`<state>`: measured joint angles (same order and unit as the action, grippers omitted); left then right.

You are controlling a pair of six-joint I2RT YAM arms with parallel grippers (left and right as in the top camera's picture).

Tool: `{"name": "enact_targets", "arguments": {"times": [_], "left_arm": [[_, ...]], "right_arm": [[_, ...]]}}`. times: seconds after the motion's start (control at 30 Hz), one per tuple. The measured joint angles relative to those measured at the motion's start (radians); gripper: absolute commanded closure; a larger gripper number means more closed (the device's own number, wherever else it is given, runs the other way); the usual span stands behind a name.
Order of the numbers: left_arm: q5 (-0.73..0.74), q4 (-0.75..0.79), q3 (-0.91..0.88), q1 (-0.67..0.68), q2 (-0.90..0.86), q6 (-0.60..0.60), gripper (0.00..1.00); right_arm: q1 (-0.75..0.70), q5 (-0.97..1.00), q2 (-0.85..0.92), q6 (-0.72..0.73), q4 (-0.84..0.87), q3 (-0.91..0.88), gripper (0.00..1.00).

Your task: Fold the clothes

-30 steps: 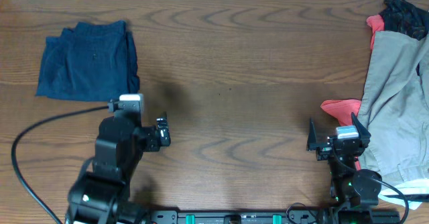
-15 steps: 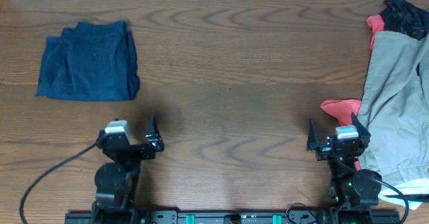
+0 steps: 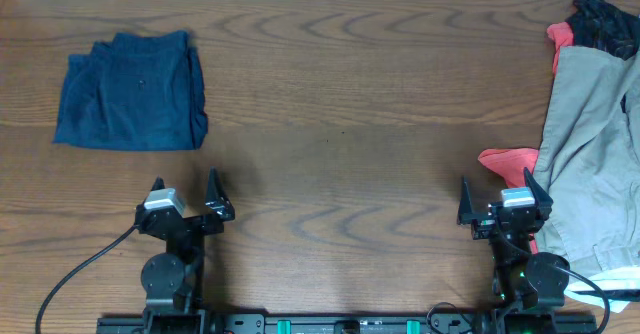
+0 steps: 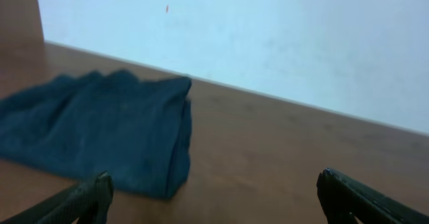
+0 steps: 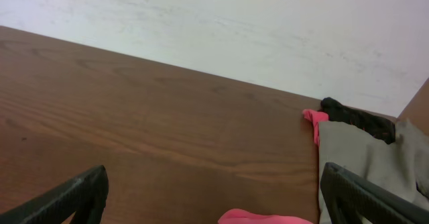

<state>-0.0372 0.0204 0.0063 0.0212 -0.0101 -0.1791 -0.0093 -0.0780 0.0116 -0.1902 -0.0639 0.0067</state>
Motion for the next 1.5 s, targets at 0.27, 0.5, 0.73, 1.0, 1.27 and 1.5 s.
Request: {"name": "enact_targets", "arguments": {"times": [0.27, 0.5, 0.73, 1.0, 1.27, 1.5], "left_arm": [[0.008, -0.041, 0.010, 0.000, 0.000, 0.000, 0.02], [0.008, -0.042, 0.012, 0.000, 0.000, 0.000, 0.02], [0.008, -0.042, 0.012, 0.000, 0.000, 0.000, 0.02], [0.008, -0.043, 0.012, 0.000, 0.000, 0.000, 0.02], [0.008, -0.043, 0.012, 0.000, 0.000, 0.000, 0.02], [0.008, -0.043, 0.013, 0.000, 0.000, 0.000, 0.02]], "right_arm": [[0.000, 0.000, 0.000, 0.000, 0.000, 0.000, 0.01], [0.000, 0.000, 0.000, 0.000, 0.000, 0.000, 0.01], [0.000, 0.000, 0.000, 0.000, 0.000, 0.000, 0.01], [0.000, 0.000, 0.000, 0.000, 0.000, 0.000, 0.01], [0.000, 0.000, 0.000, 0.000, 0.000, 0.000, 0.01], [0.000, 0.000, 0.000, 0.000, 0.000, 0.000, 0.01]]}}
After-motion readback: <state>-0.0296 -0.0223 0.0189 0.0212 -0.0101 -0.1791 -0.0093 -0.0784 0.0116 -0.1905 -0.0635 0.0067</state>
